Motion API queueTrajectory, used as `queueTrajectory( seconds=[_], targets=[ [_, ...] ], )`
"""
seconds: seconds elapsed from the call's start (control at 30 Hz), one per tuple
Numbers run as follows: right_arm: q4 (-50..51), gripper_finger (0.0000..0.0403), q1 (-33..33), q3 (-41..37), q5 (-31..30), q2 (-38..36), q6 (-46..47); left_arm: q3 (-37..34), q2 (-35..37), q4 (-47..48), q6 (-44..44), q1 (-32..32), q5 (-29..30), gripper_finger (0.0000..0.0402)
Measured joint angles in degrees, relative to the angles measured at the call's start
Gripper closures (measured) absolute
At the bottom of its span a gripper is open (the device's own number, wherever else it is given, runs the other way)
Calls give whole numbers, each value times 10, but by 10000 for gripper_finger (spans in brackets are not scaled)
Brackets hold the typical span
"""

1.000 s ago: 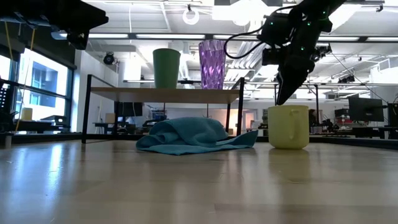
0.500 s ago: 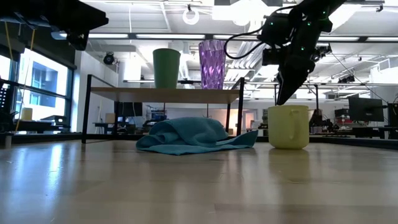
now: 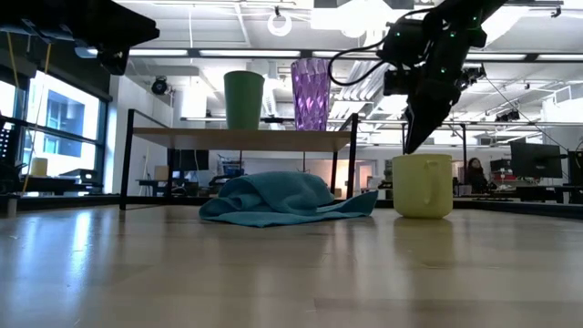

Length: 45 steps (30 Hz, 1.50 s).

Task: Stack small to large cups/mugs on shelf
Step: Put the yellow mug on the shelf

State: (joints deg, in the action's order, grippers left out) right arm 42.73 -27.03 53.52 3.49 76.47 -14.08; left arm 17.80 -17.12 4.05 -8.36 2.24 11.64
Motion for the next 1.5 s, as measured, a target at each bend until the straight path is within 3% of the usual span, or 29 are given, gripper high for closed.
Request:
queueTrajectory(
  seconds=[1.5],
  targets=[
    [11,254,-20,0,28,17,7,0,0,-3,-10,0,0,344]
  ],
)
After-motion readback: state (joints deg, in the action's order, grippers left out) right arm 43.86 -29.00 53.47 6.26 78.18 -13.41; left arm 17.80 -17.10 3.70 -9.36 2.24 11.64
